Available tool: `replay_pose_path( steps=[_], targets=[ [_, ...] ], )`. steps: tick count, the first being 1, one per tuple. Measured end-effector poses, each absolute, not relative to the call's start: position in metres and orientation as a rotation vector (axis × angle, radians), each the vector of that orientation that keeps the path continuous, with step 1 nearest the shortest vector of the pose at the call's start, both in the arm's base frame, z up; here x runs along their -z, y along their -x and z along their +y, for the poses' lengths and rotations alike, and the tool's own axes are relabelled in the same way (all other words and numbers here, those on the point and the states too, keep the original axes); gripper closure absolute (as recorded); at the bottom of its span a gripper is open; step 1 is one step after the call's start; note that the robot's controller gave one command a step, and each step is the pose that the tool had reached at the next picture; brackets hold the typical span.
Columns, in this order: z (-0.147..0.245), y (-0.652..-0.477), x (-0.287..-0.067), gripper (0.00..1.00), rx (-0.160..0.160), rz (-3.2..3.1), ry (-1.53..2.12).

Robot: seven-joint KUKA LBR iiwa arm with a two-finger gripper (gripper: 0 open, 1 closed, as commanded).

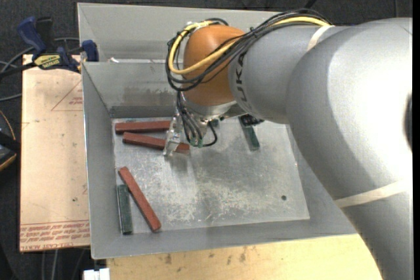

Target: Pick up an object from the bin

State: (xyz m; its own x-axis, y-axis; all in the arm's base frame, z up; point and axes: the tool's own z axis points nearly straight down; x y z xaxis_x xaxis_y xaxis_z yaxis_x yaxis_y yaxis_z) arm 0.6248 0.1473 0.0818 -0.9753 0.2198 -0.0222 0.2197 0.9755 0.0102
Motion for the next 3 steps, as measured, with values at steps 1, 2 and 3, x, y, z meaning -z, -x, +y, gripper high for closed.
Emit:
replay_pose_path(
  steps=[1, 2, 3],
  targets=[
    [0.147, -0.620, -0.088, 1.00, -0.002, 3.119, -0.346],
    [0.146, -0.619, -0.107, 1.00, 0.001, 3.126, -0.347],
    [0.147, -0.621, -0.123, 1.00, -0.003, 3.120, -0.347]
  ],
)
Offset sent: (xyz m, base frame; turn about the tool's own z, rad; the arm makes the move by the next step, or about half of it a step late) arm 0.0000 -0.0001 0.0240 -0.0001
